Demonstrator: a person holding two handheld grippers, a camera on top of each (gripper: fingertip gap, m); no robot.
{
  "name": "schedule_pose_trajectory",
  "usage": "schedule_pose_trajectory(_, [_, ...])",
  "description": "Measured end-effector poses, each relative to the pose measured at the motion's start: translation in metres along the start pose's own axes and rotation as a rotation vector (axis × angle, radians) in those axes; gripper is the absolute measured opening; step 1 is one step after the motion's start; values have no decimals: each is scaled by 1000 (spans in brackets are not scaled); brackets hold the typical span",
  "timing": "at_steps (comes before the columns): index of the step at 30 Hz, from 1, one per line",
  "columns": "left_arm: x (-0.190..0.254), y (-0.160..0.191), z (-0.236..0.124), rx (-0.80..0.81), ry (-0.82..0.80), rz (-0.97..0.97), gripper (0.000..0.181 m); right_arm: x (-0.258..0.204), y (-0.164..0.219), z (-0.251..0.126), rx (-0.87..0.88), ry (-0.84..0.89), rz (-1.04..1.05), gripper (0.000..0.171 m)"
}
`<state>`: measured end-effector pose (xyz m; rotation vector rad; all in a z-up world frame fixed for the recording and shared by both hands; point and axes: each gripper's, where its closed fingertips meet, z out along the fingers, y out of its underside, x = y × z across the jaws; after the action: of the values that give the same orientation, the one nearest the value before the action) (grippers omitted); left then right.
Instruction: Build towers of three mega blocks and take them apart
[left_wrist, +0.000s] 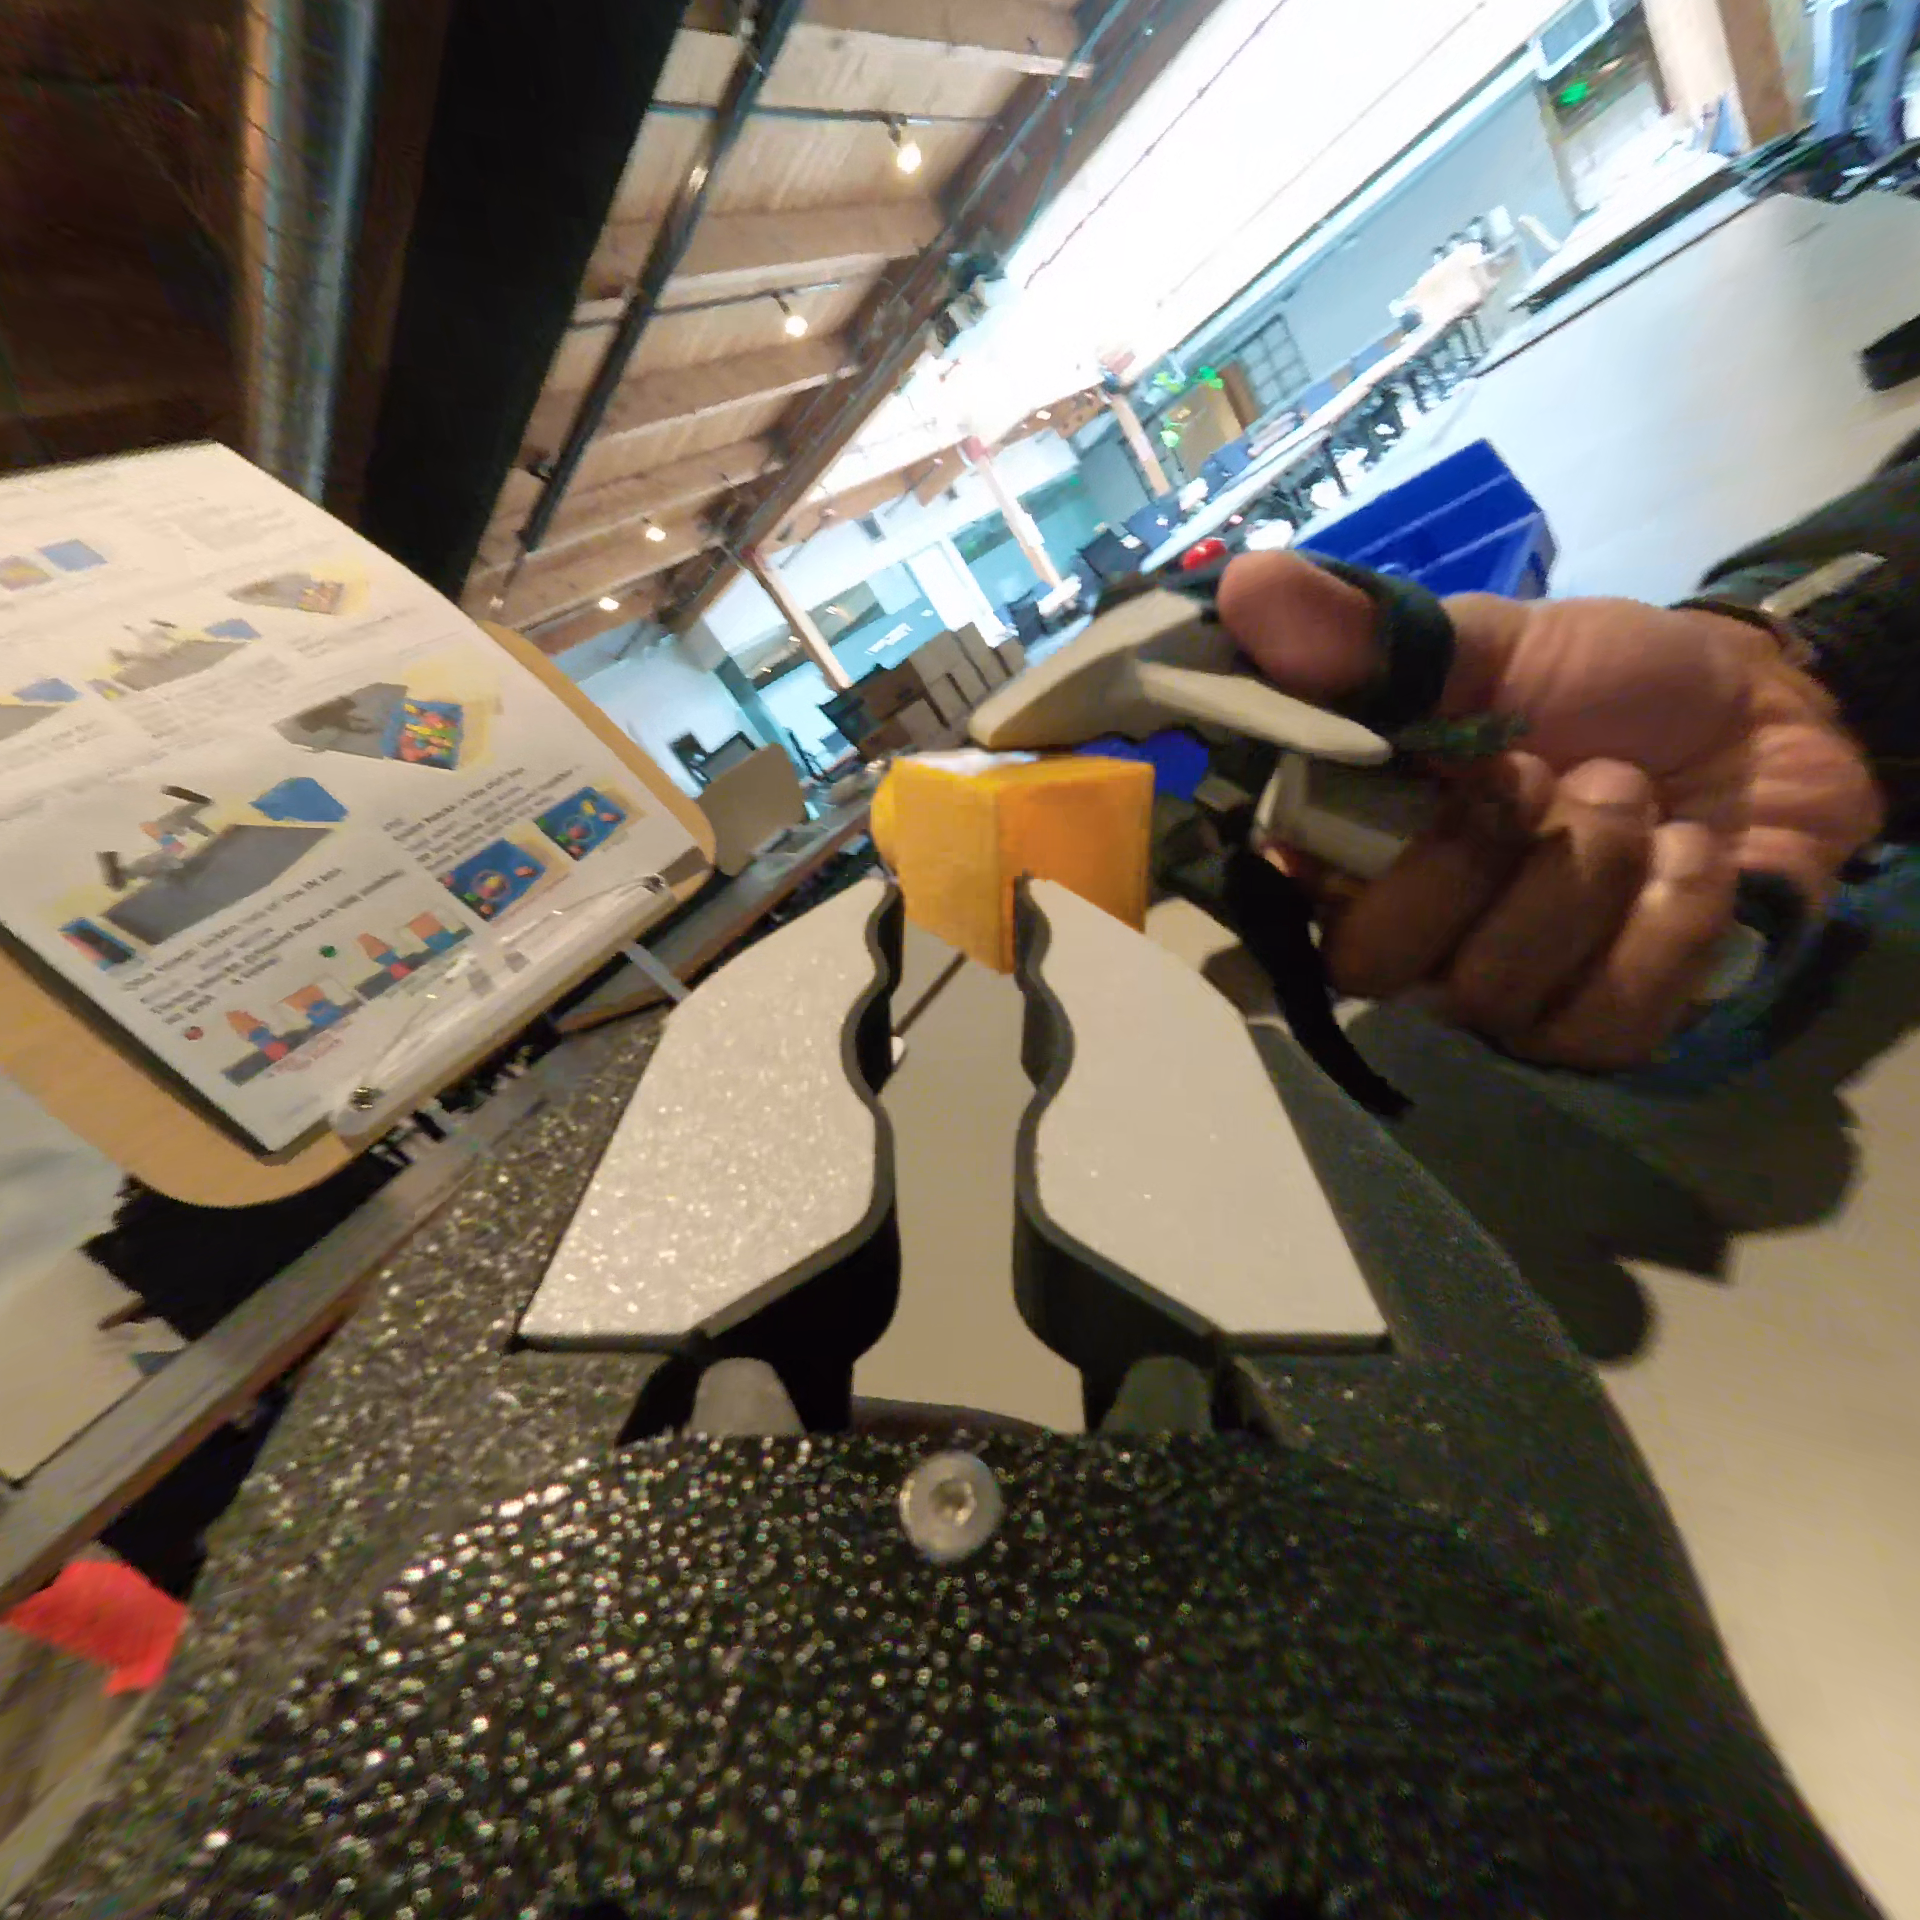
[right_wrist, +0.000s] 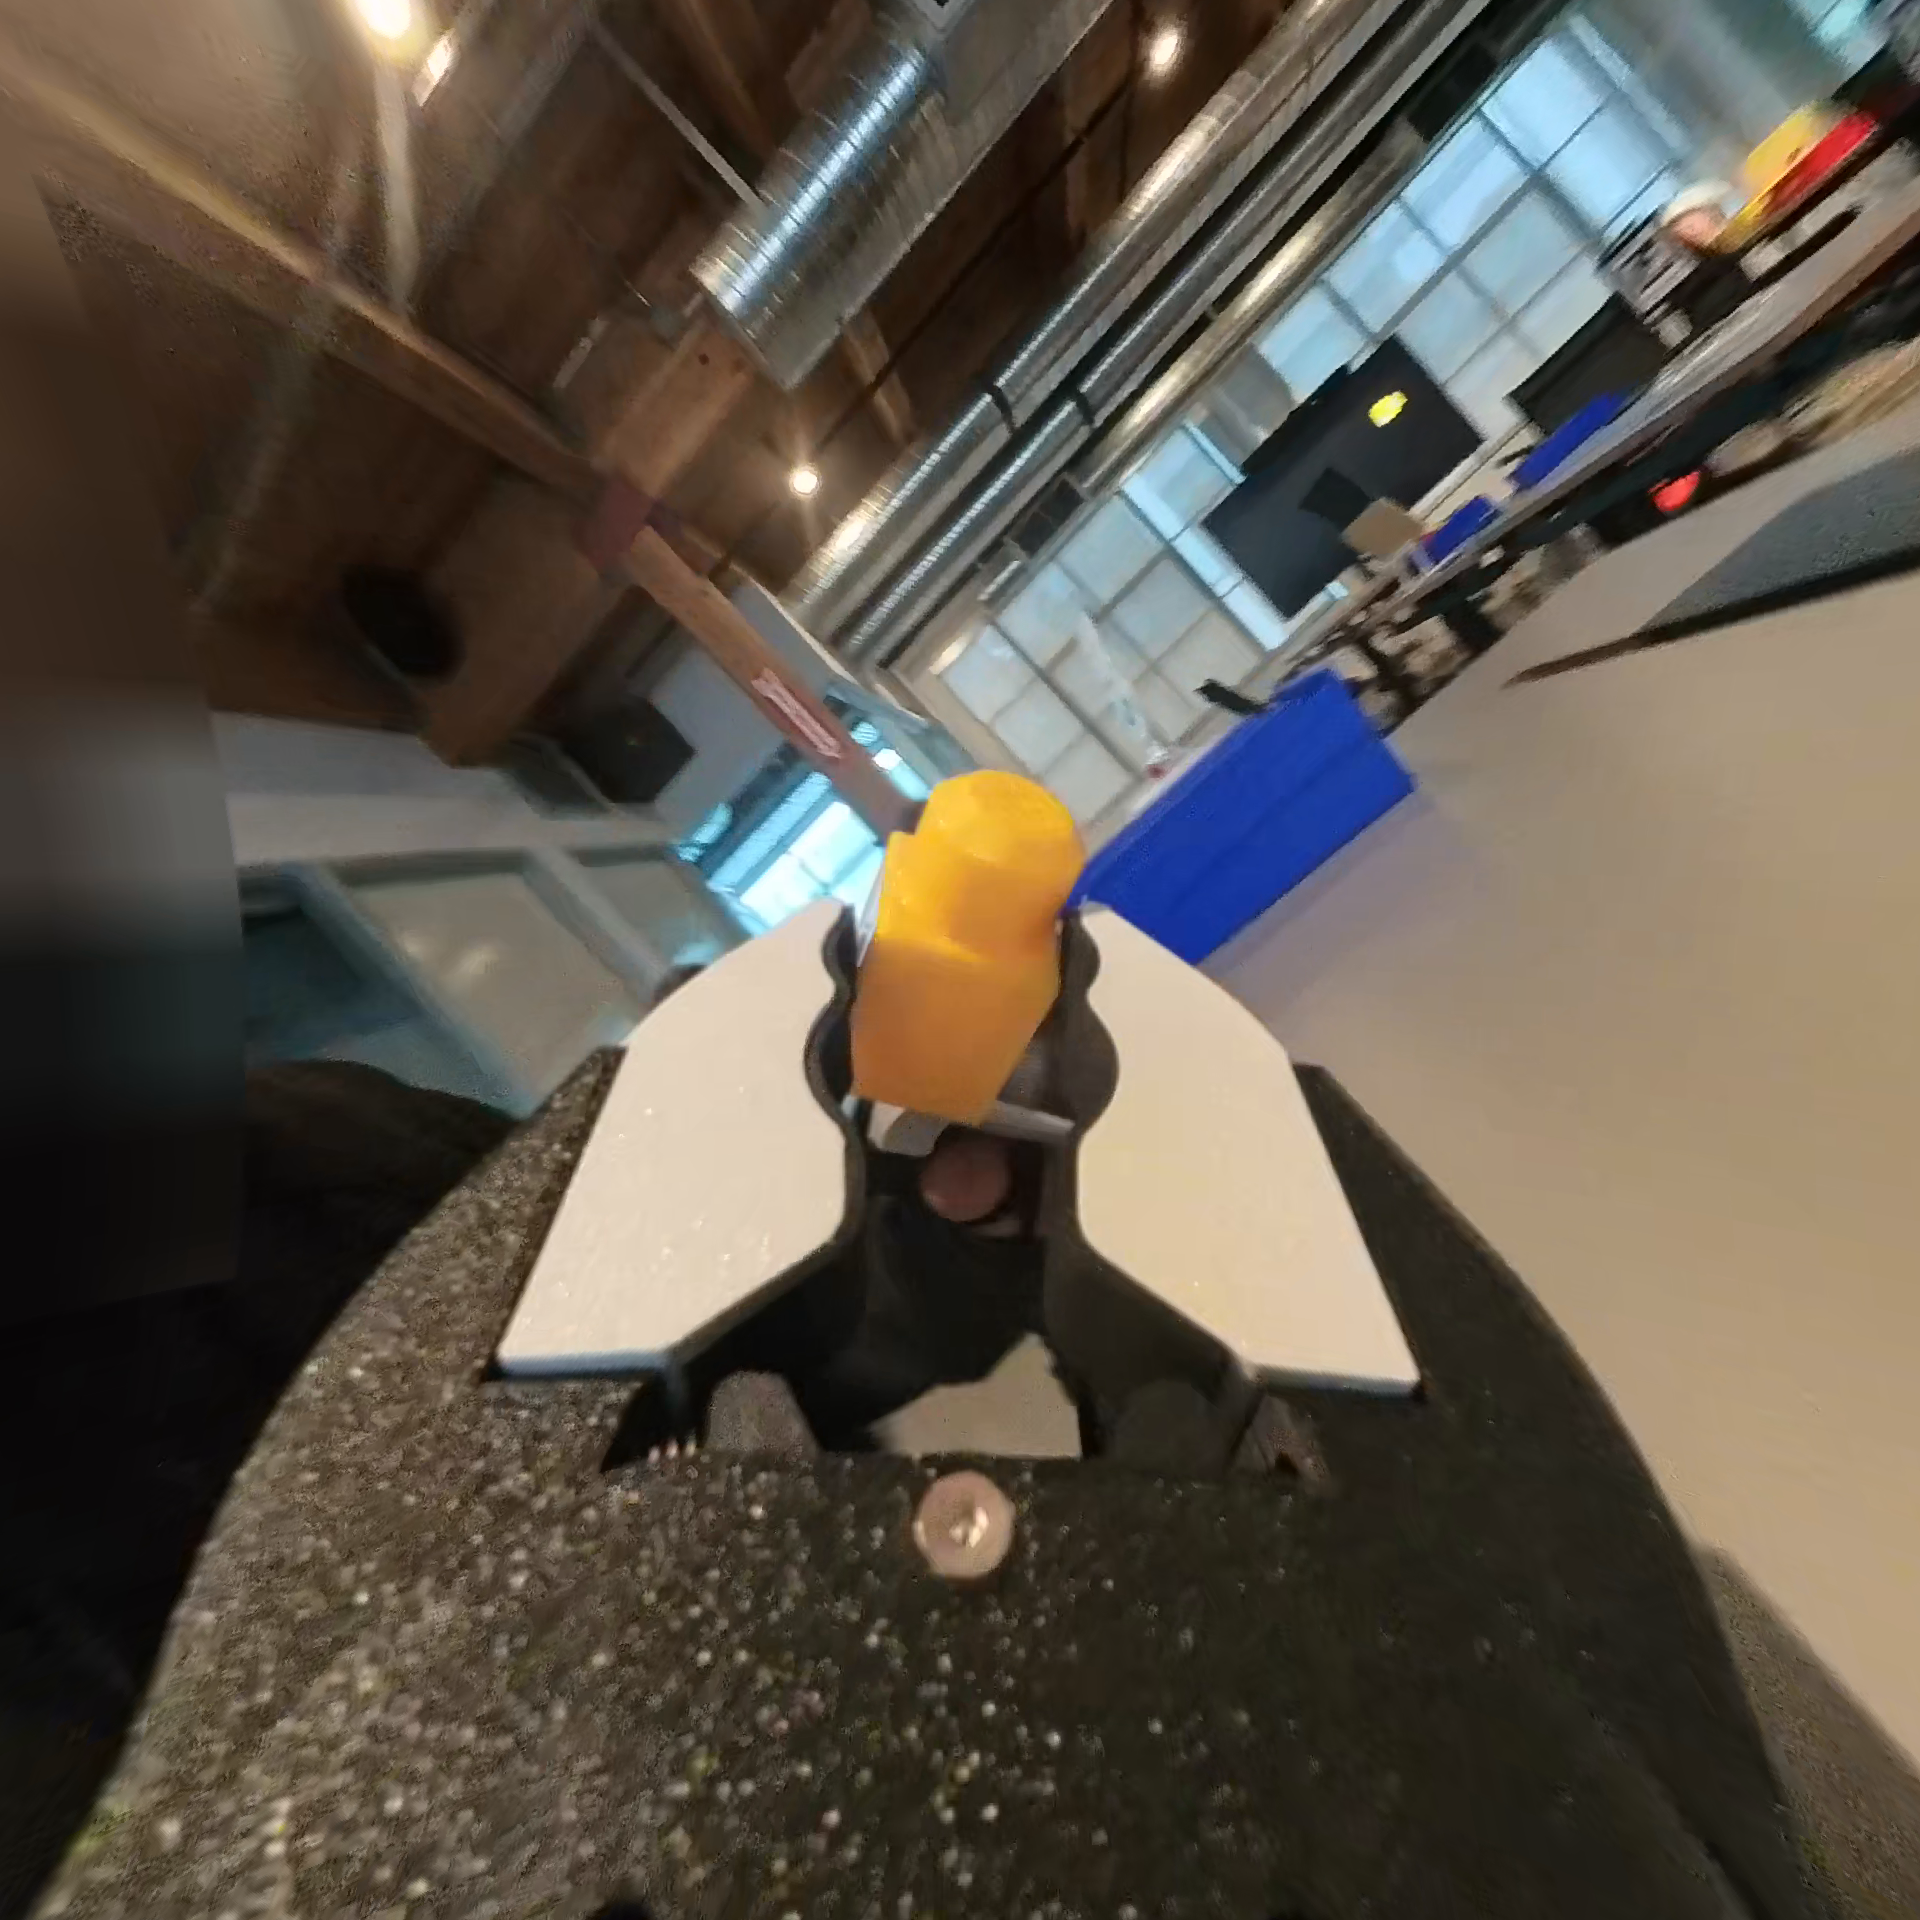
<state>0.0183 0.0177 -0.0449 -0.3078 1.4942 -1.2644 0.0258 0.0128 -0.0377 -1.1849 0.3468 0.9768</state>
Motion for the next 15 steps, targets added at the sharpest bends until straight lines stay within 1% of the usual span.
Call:
schedule_pose_trajectory(1, [1, 4, -1, -15, 28, -13, 24, 2, -5, -4, -11, 37, -63, 37])
schedule_pose_trajectory(4, [-2, 20, -7, -86, 77, -51, 31, 12, -15, -17, -92, 189, -292, 38])
schedule_pose_trajectory(6, [-8, 29, -11, -121, 77, -79, 32, 27, -7, -25, -229, 316, -457, 38])
schedule_pose_trajectory(9, [-8, 38, -11, -159, 110, -157, 31, 54, 19, -37, -487, 492, -678, 38])
schedule_pose_trajectory(11, [-3, 47, -10, -206, 130, -150, 32, 67, 37, -42, -612, 551, -712, 38])
schedule_pose_trajectory(13, [3, 53, -10, -250, 147, -101, 32, 76, 52, -46, -702, 573, -671, 38])
schedule_pose_trajectory(15, [8, 55, -10, -266, 165, -74, 32, 79, 57, -50, -752, 596, -678, 38])
